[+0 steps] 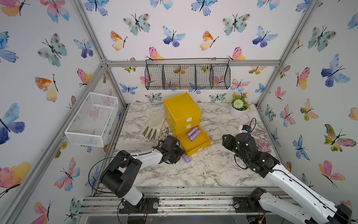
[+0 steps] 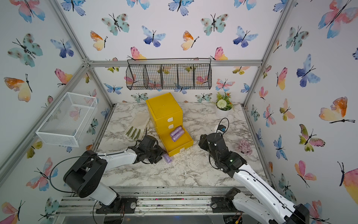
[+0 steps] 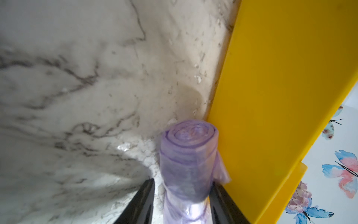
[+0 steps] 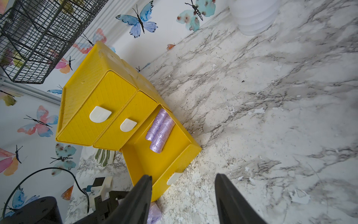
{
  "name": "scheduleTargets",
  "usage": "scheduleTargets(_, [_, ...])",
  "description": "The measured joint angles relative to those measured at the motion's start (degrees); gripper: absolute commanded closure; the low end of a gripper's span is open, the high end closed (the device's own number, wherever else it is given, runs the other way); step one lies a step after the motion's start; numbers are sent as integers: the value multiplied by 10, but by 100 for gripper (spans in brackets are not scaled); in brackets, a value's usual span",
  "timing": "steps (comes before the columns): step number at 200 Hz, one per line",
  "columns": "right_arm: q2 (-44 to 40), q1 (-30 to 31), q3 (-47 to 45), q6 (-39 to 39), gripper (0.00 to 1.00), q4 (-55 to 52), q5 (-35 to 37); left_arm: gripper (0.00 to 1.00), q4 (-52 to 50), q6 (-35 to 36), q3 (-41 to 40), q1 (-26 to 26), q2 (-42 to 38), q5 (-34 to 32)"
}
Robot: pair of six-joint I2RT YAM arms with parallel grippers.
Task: Sort the rolls of trash bags by color and place them into the drawer
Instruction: Pick up the roll of trash bags from the center of the board, then place the roll of trash bags in the drawer.
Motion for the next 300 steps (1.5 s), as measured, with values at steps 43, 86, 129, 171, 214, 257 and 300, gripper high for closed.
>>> scheduleTargets(43, [0,0,-2,0,42,-1,4,70,16,-1,0,-1,5,4])
scheduleTargets(86, [-1,0,-2,0,42,-4,6,85,16,5,0,-1,3,7])
scheduleTargets(129, [-4,0,-2,0,42,-4,6,87,-22,27,-7,1,-46,6])
scheduleTargets(171, [-5,0,-2,0,42,-4,6,91,-169,117,29,4,-176,-28])
scheduleTargets(214, [-7,0,-9,0,42,1,4,90,-250,279,161,1,-248,-62])
scheduleTargets(257, [-51,0,-21,0,42,1,5,90,-321,447,340,-19,-151,-88])
scheduleTargets(300, [-99,0,-22,-2,43,0,14,91,-384,591,449,-79,-3,-116])
